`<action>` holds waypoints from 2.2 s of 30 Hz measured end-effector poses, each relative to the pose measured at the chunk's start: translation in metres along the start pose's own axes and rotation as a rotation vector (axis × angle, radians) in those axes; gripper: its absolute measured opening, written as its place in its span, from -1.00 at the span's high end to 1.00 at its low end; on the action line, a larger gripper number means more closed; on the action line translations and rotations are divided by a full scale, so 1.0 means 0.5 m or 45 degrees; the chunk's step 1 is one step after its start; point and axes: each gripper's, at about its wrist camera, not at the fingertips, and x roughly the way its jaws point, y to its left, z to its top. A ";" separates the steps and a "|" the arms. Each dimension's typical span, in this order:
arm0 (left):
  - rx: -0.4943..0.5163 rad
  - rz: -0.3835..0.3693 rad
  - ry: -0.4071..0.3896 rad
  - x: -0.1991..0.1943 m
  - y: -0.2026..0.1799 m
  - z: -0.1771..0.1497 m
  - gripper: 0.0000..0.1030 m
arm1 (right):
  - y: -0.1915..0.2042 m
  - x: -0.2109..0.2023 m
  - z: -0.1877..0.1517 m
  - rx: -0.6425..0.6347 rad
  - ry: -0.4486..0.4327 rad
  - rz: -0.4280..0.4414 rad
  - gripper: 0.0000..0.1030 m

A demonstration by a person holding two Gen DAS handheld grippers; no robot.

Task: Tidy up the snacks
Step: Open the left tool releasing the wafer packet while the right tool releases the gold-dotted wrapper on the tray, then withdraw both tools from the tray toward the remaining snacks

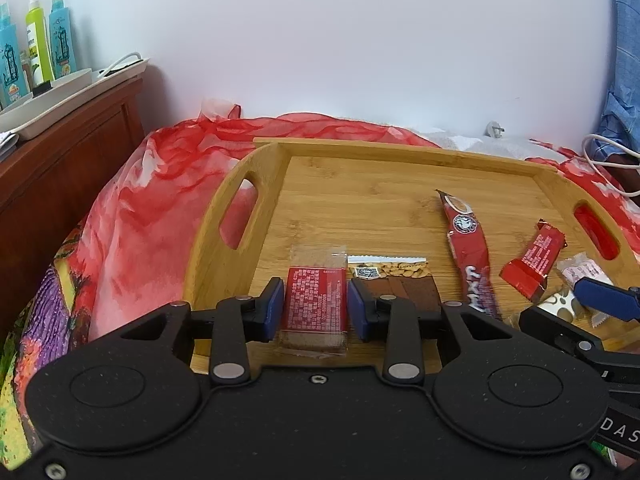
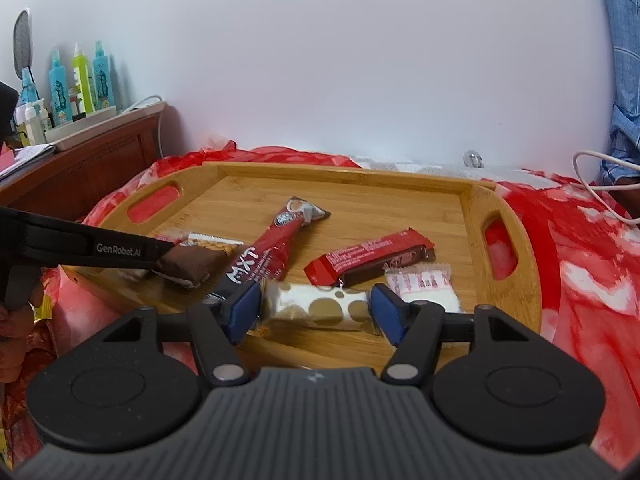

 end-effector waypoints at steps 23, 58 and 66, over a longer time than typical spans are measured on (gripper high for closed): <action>0.084 -0.087 -0.109 -0.177 -0.004 -0.059 -0.46 | 0.000 -0.082 -0.020 0.100 -0.033 0.012 -0.75; 0.132 -0.085 -0.111 -0.280 0.067 -0.213 0.22 | 0.073 -0.167 -0.109 0.020 -0.007 0.033 -0.59; 0.176 -0.106 -0.109 -0.290 0.061 -0.224 0.35 | 0.070 -0.177 -0.116 0.042 -0.055 -0.053 -0.40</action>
